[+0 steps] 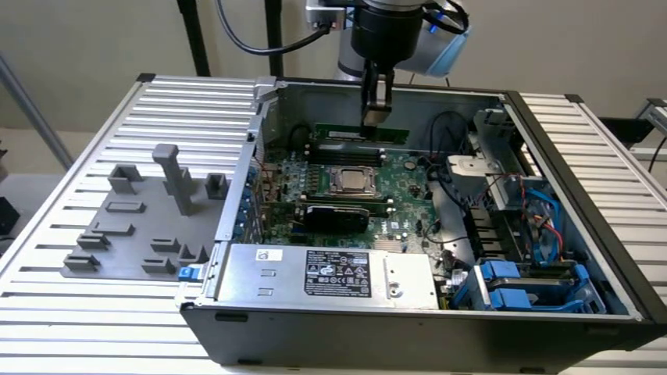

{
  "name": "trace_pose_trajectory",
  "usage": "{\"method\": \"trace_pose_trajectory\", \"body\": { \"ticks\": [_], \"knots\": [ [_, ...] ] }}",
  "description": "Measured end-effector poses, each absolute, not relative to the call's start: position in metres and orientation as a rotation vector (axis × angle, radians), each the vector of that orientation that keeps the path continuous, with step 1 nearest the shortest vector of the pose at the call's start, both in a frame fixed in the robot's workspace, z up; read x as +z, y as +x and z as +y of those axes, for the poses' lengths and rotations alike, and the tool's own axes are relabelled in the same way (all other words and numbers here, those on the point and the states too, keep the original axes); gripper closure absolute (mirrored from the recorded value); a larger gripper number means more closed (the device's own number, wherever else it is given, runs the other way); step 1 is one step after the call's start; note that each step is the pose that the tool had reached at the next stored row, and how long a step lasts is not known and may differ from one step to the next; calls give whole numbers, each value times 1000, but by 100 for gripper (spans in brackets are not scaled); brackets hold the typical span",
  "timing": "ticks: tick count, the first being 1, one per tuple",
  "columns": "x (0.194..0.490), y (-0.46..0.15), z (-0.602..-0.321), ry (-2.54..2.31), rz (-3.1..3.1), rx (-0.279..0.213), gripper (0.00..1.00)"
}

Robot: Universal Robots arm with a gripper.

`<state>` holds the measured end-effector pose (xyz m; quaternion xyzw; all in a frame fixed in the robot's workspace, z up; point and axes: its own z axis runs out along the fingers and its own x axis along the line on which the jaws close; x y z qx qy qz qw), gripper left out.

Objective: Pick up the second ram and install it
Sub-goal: 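Insert the second ram into the second slot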

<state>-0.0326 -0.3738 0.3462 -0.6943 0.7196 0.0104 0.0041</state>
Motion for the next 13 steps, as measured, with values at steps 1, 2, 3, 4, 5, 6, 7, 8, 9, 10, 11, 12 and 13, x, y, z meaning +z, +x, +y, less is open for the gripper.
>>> {"method": "trace_pose_trajectory", "body": {
  "ticks": [1, 2, 3, 4, 5, 6, 7, 8, 9, 10, 11, 12, 13],
  "knots": [
    [344, -34, -374, -2175, 2255, 33, 87],
    [343, -35, -374, -2176, 2255, 32, 87],
    [341, -36, -374, -2175, 2255, 32, 87],
    [339, -37, -374, -2175, 2255, 32, 87],
    [337, -38, -374, -2176, 2255, 33, 87],
    [335, -39, -374, -2176, 2254, 32, 87],
    [334, -40, -374, -2177, 2253, 32, 87],
    [332, -40, -374, -2178, 2253, 32, 87],
    [330, -41, -374, -2178, 2252, 32, 87],
    [328, -42, -374, -2179, 2251, 32, 87],
    [326, -43, -374, -2179, 2251, 32, 87],
    [324, -43, -374, -2178, 2251, 31, 87],
    [323, -43, -374, -2178, 2250, 31, 87]
  ]
}}
